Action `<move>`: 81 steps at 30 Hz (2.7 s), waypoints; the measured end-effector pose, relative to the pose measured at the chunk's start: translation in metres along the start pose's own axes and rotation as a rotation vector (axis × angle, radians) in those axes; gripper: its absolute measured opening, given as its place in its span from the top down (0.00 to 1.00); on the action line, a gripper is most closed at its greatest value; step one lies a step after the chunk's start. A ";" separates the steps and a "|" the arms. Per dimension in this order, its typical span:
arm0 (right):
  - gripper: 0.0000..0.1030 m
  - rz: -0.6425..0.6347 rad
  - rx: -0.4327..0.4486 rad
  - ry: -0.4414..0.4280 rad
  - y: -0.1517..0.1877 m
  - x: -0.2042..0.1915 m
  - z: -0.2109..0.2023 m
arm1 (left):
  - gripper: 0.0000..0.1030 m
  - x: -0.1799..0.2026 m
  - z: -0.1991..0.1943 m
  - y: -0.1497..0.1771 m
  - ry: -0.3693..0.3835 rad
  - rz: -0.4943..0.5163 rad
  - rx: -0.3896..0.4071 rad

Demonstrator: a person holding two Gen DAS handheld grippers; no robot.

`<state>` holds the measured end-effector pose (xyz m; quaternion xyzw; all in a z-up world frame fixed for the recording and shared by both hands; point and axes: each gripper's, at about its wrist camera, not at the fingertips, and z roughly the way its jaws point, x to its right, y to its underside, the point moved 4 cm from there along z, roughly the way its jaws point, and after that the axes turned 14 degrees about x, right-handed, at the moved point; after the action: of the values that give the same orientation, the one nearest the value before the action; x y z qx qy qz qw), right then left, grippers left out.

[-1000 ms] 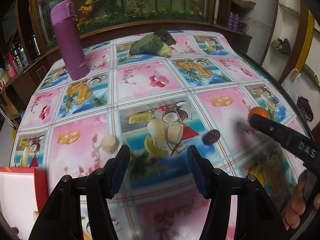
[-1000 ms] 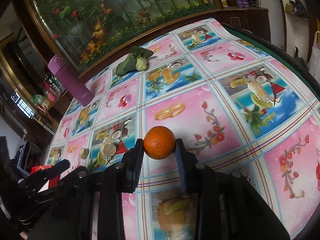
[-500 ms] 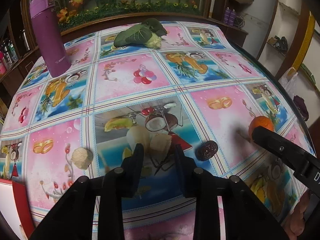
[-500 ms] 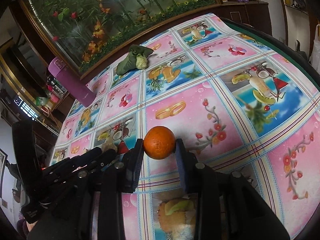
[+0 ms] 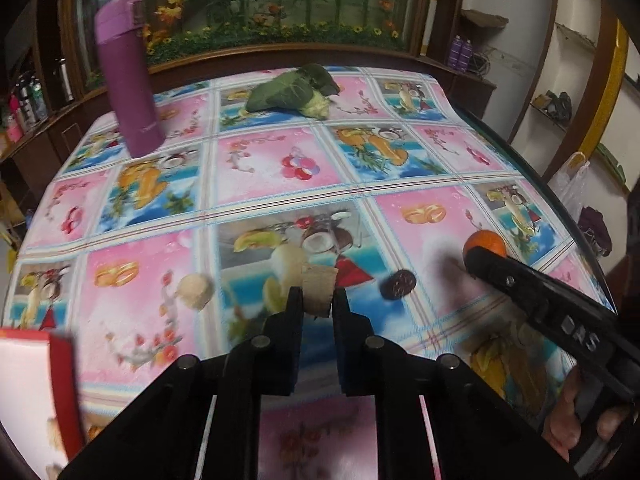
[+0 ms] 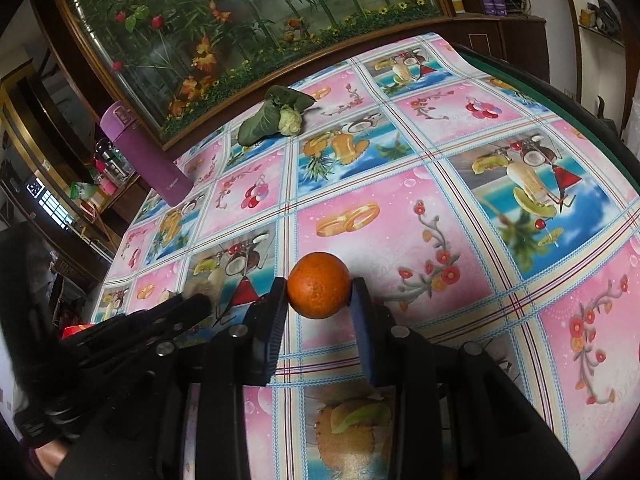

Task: Organize fruits
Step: 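Close the left tool on a beige cylindrical chunk, then carry the orange and the beige chunk toward the white tray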

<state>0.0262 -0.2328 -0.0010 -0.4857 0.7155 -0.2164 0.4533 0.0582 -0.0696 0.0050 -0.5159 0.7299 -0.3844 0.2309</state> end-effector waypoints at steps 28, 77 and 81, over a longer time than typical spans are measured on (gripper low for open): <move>0.67 -0.137 -0.030 -0.281 0.062 -0.131 -0.041 | 0.88 -0.152 -0.222 0.047 -0.344 -0.214 0.299; 0.67 -0.405 -0.280 -0.491 0.156 -0.337 0.006 | 0.88 -0.298 -0.179 0.083 -0.532 -0.333 0.098; 0.67 -0.401 -0.310 -0.476 0.158 -0.341 0.021 | 0.88 -0.303 -0.163 0.085 -0.523 -0.353 0.041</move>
<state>0.0056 0.1422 0.0191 -0.7166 0.5044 -0.0706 0.4766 -0.0011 0.2794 0.0166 -0.7112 0.5372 -0.2874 0.3508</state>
